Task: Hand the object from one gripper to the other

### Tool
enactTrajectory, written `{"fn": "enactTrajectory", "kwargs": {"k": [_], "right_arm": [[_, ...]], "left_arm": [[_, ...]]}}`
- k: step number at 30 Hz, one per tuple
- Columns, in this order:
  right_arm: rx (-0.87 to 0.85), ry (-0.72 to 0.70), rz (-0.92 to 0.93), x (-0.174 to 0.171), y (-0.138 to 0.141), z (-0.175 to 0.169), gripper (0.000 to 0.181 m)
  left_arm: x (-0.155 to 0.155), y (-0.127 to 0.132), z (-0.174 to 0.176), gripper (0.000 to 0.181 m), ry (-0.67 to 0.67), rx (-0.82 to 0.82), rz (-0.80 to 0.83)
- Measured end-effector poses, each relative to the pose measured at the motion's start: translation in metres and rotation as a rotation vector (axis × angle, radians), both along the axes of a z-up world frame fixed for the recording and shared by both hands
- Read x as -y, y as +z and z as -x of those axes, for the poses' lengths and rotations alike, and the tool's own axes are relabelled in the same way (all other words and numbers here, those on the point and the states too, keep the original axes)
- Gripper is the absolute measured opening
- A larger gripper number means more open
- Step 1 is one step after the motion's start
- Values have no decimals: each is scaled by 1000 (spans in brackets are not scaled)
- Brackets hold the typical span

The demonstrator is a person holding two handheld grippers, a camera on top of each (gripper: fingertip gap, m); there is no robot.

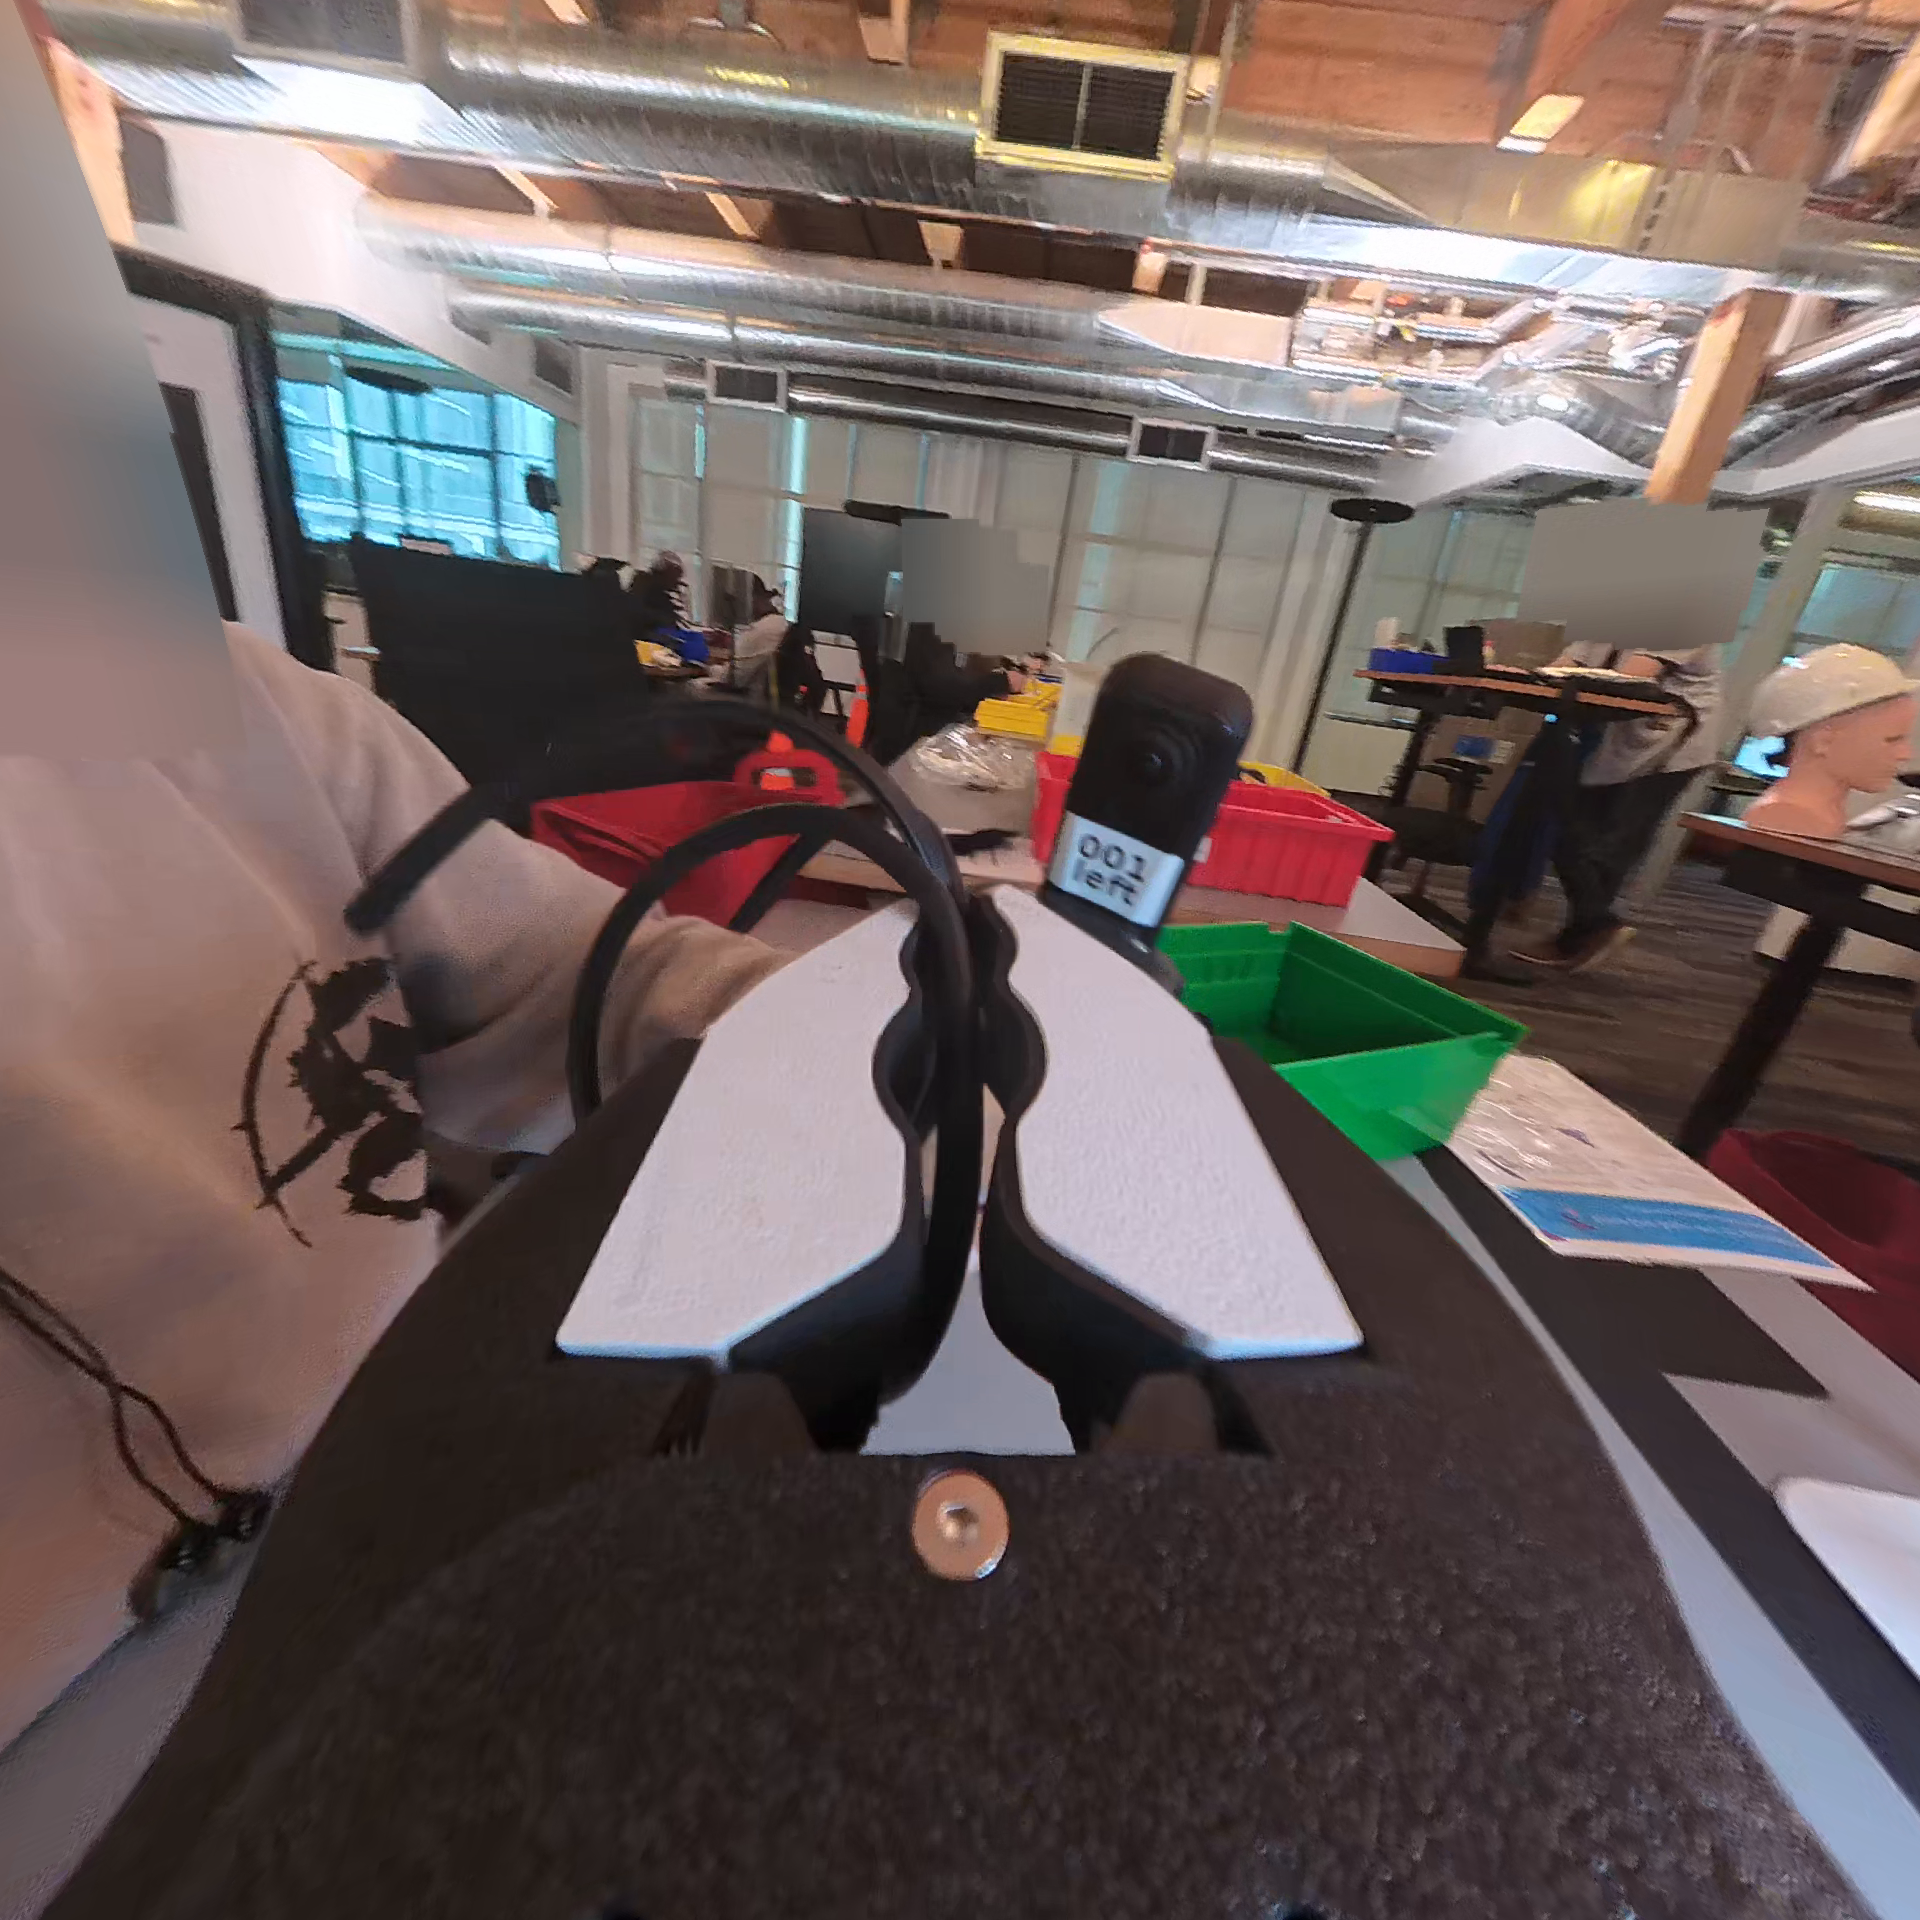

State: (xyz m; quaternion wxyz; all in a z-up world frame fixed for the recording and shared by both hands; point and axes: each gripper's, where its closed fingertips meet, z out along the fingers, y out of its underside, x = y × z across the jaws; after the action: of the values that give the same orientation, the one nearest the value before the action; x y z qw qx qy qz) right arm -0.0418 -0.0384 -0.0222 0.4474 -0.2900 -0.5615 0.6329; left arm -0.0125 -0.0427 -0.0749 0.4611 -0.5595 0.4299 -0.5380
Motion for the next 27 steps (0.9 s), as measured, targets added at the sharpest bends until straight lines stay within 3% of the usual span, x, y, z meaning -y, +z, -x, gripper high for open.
{"fn": "enactTrajectory", "kwargs": {"k": [8, 14, 18, 22, 27], "right_arm": [[85, -226, -171, -33, -10, -5, 7], [278, -353, -360, -54, -45, -5, 5], [356, -325, -271, -63, -50, -17, 28], [218, -301, -122, -68, -17, -33, 29], [256, -356, -164, -67, -20, -25, 38]], "left_arm": [[-34, 7, 35, 5, 249, -69, -52], [-56, 13, 69, 5, 490, -209, -195], [-66, 14, 96, 5, 676, -435, -407], [-71, 17, 109, 5, 802, -632, -641], [-70, 18, 98, 5, 825, -669, -788]]}}
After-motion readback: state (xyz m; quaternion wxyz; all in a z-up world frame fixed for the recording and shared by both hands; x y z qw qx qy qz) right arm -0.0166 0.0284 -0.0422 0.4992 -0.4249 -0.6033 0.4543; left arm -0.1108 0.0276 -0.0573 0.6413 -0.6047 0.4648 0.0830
